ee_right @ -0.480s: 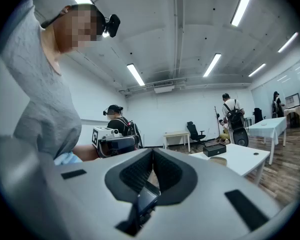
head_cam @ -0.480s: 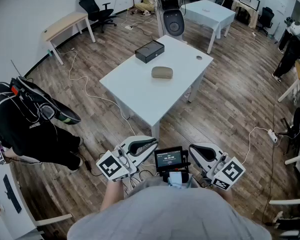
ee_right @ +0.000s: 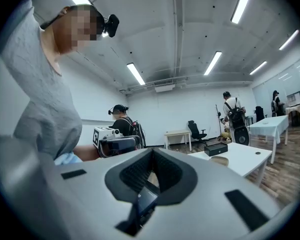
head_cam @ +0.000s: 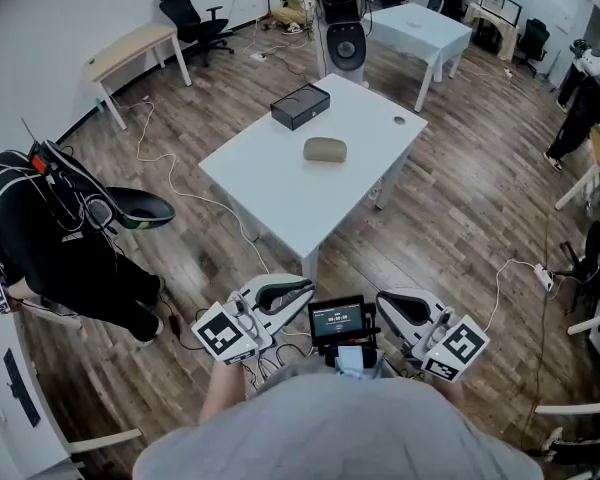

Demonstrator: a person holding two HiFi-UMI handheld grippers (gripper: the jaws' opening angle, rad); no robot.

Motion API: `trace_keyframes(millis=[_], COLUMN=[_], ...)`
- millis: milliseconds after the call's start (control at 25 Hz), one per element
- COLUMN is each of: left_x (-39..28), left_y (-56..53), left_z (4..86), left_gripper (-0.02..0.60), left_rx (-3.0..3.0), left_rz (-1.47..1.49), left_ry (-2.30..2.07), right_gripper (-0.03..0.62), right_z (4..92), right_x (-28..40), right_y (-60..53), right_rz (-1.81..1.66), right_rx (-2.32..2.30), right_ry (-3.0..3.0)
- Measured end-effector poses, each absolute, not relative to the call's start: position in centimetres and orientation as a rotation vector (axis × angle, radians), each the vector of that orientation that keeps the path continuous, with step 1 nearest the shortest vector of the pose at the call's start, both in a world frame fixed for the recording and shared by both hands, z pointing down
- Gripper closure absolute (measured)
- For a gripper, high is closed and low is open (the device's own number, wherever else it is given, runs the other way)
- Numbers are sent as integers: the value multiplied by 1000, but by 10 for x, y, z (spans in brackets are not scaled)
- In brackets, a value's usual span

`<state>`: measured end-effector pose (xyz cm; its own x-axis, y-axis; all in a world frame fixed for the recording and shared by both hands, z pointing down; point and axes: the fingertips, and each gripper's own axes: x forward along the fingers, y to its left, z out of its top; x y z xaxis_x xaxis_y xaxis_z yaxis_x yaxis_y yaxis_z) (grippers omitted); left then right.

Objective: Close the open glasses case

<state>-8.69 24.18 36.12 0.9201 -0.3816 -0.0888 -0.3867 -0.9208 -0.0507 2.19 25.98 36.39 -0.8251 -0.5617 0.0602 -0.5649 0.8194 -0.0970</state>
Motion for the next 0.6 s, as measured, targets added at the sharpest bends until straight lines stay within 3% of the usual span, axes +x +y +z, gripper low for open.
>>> trace_keyframes(millis=[600], left_x=[-73], left_y=[237], left_z=[368], left_gripper=[540], left_rx=[-3028], left_rz=[80], left_ry=[502], right_gripper=[560], right_z=[362], right_x=[26], right_y=[247], right_rz=[215], right_rx=[932], right_ry=[-3033])
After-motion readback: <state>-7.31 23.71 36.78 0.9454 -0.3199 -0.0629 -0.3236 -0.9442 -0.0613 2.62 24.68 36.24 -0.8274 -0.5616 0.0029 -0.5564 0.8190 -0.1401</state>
